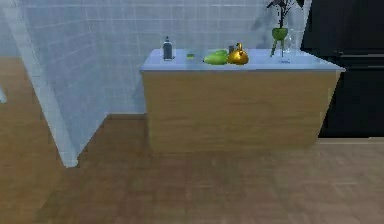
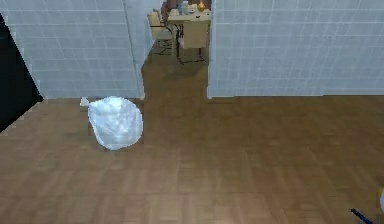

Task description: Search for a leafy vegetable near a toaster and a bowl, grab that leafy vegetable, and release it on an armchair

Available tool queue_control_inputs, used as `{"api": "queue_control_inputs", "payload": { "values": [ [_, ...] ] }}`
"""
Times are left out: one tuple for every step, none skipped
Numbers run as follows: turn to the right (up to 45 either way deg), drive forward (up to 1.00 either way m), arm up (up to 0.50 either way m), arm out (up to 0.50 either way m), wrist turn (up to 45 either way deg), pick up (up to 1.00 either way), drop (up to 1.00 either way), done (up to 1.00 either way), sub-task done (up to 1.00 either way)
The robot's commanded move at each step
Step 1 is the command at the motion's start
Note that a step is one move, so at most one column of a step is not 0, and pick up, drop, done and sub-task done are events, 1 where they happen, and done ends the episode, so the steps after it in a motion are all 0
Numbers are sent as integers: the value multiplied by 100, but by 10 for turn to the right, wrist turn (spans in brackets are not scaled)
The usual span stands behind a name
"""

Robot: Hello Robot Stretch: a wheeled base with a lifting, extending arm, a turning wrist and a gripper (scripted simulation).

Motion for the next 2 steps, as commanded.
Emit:
{"api": "queue_control_inputs", "payload": {
  "values": [
    [450,0,0,0,0,0,0,0,0],
    [450,0,0,0,0,0,0,0,0]
  ]
}}
